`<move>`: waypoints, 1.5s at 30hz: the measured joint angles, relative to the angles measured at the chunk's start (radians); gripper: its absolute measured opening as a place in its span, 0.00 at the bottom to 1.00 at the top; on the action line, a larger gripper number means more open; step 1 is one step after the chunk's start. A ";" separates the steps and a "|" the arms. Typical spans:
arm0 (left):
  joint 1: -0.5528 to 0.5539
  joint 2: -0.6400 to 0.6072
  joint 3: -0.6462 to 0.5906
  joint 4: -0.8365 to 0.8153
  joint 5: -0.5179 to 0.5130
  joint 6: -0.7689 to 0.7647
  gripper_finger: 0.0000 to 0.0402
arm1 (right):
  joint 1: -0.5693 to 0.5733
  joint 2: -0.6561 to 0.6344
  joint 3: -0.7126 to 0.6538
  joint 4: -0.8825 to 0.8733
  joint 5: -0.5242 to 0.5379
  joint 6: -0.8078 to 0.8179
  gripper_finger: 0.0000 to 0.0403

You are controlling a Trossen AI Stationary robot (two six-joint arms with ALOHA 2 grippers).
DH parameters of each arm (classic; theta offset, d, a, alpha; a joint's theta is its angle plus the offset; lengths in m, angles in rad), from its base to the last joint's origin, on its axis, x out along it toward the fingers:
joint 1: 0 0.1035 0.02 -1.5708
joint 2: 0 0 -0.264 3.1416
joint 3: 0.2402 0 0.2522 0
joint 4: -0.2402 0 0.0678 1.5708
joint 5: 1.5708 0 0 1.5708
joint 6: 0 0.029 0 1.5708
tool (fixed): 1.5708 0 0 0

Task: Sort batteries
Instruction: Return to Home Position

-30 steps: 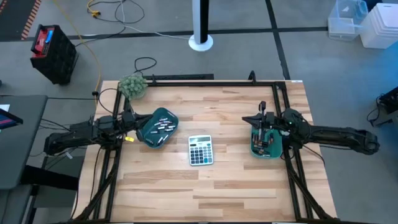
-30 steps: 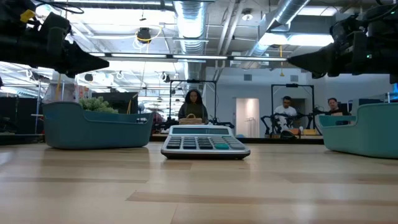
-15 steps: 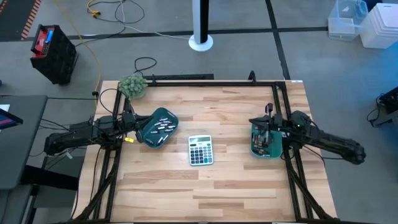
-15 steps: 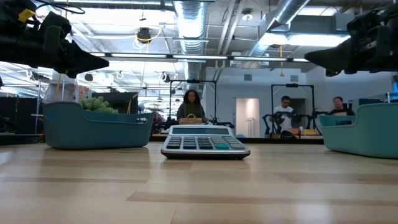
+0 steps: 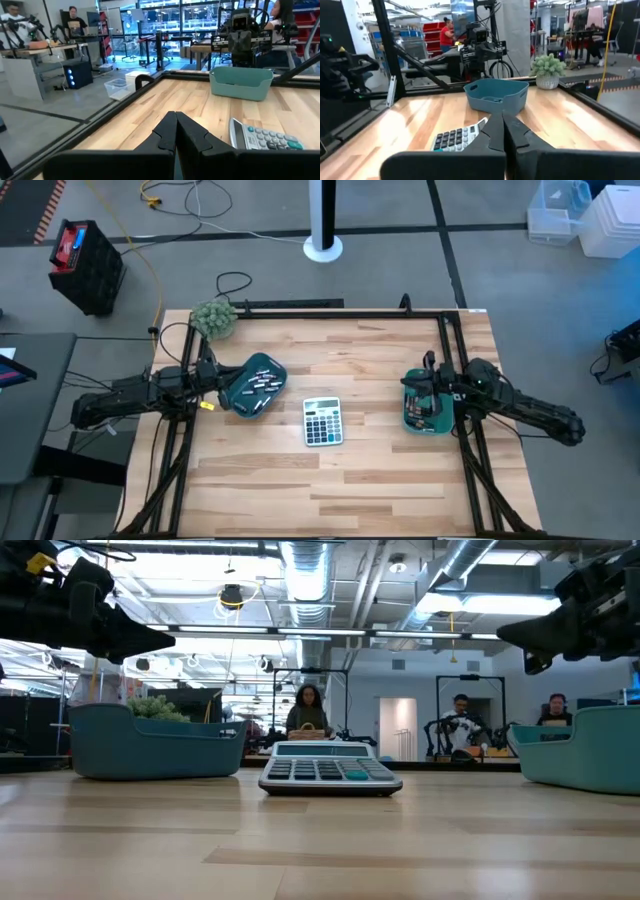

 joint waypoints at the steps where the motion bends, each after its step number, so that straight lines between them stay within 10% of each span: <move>1: 0.000 0.000 0.000 0.000 0.000 0.006 0.00 | 0.000 0.000 0.000 -0.001 0.000 0.015 0.00; 45: 0.001 0.003 0.001 -0.079 0.000 -0.126 0.00 | -0.006 0.000 0.002 0.005 0.005 0.034 0.08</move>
